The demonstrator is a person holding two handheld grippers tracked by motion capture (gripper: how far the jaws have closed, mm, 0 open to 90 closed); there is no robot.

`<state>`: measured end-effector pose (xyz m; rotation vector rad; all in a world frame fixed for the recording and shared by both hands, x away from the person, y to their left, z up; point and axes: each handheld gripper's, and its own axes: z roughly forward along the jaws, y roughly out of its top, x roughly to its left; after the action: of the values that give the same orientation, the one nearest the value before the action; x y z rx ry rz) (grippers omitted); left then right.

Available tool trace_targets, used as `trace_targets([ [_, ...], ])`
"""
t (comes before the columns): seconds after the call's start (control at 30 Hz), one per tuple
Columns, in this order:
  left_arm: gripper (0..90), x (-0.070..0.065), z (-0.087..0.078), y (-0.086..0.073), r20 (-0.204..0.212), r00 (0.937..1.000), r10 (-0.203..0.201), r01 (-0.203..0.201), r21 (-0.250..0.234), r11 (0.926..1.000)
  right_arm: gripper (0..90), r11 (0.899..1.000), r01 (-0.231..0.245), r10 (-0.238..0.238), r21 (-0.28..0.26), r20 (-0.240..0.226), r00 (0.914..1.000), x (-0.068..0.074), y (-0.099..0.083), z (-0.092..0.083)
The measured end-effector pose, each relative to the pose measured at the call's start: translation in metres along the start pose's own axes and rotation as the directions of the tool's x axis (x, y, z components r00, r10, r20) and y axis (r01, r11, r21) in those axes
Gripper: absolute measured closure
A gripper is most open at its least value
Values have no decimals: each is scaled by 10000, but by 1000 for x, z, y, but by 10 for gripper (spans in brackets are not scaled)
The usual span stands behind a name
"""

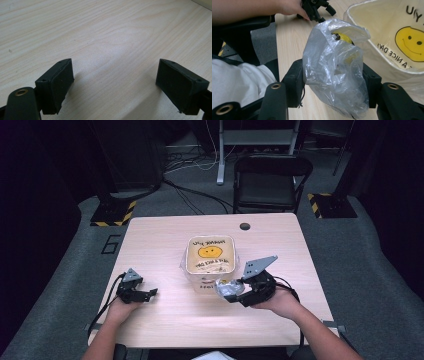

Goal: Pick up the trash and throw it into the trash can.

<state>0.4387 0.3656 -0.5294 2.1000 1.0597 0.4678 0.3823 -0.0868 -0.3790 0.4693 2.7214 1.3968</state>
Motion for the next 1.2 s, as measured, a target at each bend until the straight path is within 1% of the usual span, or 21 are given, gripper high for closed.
trace_targets([
  [0.2,142,0,0,0,-10,10000,5,-5,15,10000,466,9998,-120,121,-131,150,9998,-1,15,-8],
  [0.37,142,0,0,0,-7,10000,9,-9,25,10000,469,9998,19,-11,-181,472,9989,-2,28,-13],
  [0.4,142,0,0,0,-8,10000,13,-13,27,10000,470,9998,-39,49,-205,497,9988,-2,29,-13],
  [0.47,142,0,0,0,-8,10000,4,-4,16,10000,469,9997,6,7,-232,577,9983,-3,34,-14],
  [0.7,142,0,0,0,3,10000,2,-2,1,10000,471,9993,77,-49,-368,755,9971,-11,46,-16],
  [0.8,142,0,0,0,-6,10000,5,-5,23,10000,471,9990,8,28,-450,795,9968,-14,51,-17],
  [1.0,142,0,0,0,5,10000,1,-1,-9,10000,472,9992,58,-21,-384,941,9956,-21,60,-16],
  [1.03,142,0,0,0,-4,10000,11,-11,23,10000,472,9990,126,-84,-424,981,9951,-23,62,-16],
  [1.17,142,0,0,0,-5,10000,7,-7,23,10000,473,9991,62,-15,-418,1115,9938,-28,66,-15],
  [1.2,142,0,0,0,-5,10000,5,-5,23,10000,473,9990,112,-62,-424,1161,9932,-30,67,-14],
])
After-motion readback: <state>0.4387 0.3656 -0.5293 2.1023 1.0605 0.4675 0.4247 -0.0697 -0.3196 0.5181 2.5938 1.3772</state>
